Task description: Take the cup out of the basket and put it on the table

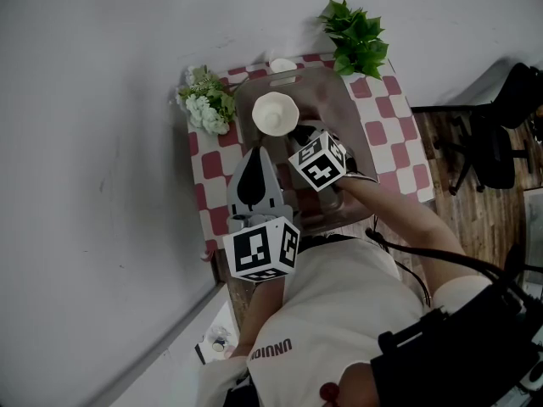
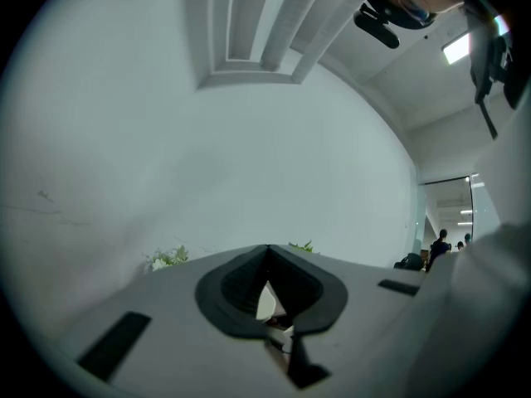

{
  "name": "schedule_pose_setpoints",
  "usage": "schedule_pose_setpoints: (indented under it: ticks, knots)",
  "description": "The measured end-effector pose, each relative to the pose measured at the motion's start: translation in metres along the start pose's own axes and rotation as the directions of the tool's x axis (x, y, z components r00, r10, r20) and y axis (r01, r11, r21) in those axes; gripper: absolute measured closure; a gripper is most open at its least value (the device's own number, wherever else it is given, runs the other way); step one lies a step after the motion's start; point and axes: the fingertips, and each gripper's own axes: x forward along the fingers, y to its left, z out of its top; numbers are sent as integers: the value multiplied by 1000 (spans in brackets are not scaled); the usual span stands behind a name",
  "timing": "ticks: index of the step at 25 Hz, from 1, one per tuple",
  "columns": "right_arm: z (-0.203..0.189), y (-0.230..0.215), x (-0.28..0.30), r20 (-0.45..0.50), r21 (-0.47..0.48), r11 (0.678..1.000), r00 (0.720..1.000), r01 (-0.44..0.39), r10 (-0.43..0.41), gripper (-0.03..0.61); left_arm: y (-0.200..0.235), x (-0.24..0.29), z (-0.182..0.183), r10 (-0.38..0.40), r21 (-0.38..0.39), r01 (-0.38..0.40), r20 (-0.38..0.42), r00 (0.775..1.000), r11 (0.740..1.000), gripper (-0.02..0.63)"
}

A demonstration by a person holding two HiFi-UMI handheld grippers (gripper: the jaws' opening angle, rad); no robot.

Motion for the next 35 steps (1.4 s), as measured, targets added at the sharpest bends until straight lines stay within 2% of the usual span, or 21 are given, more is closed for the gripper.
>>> schedule_pose_setpoints:
  ticks: [24, 35]
  knots:
    - [27, -2, -19, 85, -25, 1000, 996, 11, -9, 515, -9, 0, 0, -17, 17, 17, -10, 1000, 1000, 601]
    - [35, -4, -23, 108, -2, 1000, 994, 12, -12, 515, -9, 2, -1, -25, 21, 26, -17, 1000, 999, 601]
